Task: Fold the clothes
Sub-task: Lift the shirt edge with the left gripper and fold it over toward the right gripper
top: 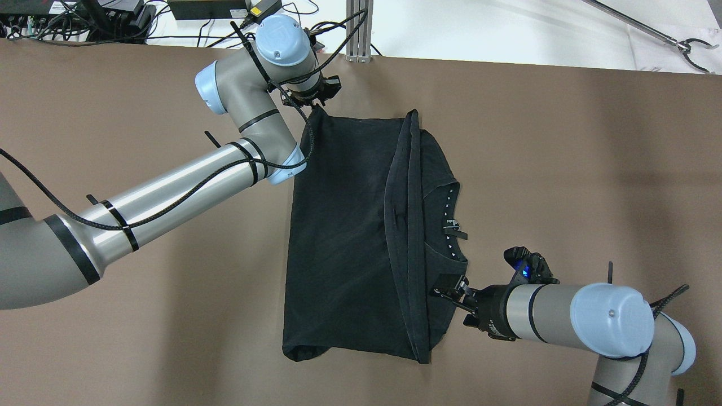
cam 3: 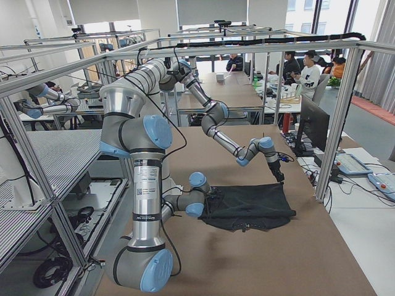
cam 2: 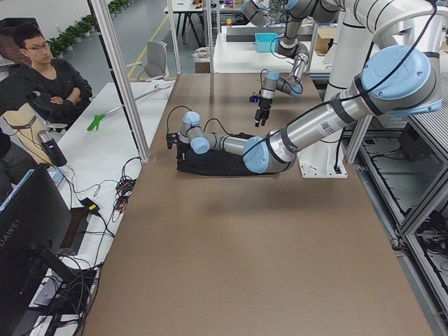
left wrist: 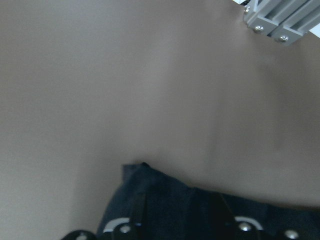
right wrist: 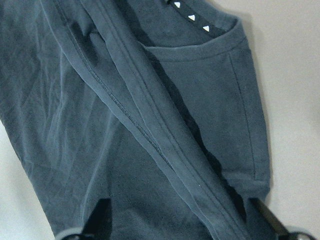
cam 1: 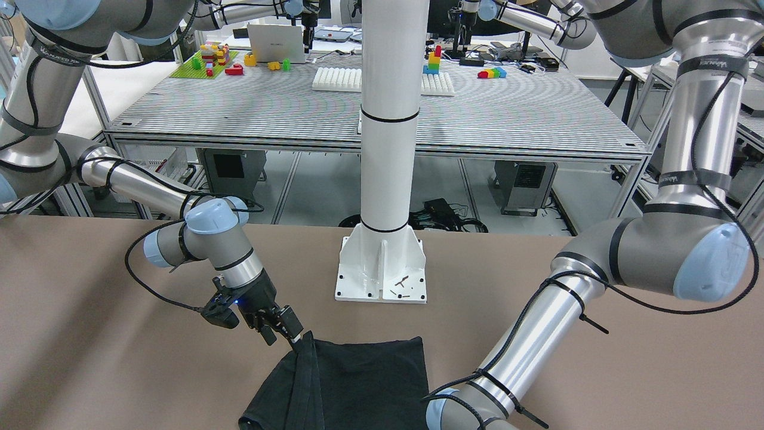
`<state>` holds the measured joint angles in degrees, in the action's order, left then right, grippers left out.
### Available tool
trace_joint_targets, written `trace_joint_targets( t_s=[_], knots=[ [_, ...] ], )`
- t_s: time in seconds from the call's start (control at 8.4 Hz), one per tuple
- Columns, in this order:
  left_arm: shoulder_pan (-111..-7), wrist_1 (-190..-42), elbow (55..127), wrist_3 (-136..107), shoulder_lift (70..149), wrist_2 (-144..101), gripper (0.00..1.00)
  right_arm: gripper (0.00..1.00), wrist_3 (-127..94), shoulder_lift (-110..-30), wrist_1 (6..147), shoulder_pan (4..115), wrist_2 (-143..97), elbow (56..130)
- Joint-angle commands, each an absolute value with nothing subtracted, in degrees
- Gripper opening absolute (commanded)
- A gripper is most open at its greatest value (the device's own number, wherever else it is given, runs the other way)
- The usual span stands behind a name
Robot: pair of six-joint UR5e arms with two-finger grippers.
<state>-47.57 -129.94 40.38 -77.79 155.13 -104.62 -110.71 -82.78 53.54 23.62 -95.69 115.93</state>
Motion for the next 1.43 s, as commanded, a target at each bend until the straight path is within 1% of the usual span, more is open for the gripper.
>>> trace_joint_targets(
  t_s=[0.0, 0.12, 0.24, 0.36, 0.48, 0.71, 0.95, 1.31],
  knots=[
    [-46.7, -129.9, 59.6, -80.4, 140.9, -103.6, 0.95, 0.95, -104.6, -75.6, 67.9, 20.0, -88.4, 115.9],
    [-46.6, -129.9, 62.3, -80.5, 138.5, -103.7, 0.95, 0.95, -100.0, -71.0, 79.4, 18.5, -88.6, 116.5],
    [-46.6, -129.9, 62.2, -80.5, 138.3, -103.6, 0.94, 0.88, -95.8, -68.8, 87.1, 16.8, -88.3, 116.6],
    [-46.6, -129.9, 62.3, -80.6, 138.2, -103.6, 0.94, 0.72, -87.1, -67.9, 90.8, 13.6, -86.9, 116.5],
    [-46.6, -129.9, 62.5, -80.6, 138.1, -103.6, 0.94, 0.61, -81.2, -67.7, 92.7, 11.9, -85.3, 116.4],
    [-46.5, -129.9, 62.4, -80.8, 137.9, -103.3, 0.94, 0.55, -80.1, -67.6, 93.5, 11.3, -85.0, 115.4],
    [-46.2, -130.0, 62.4, -80.9, 137.9, -103.3, 0.94, 0.53, -76.3, -67.8, 94.1, 11.4, -84.7, 115.1],
    [-46.1, -130.0, 62.5, -82.3, 138.1, -103.3, 0.94, 0.51, -76.2, -67.7, 94.2, 11.3, -84.6, 114.3]
  ],
)
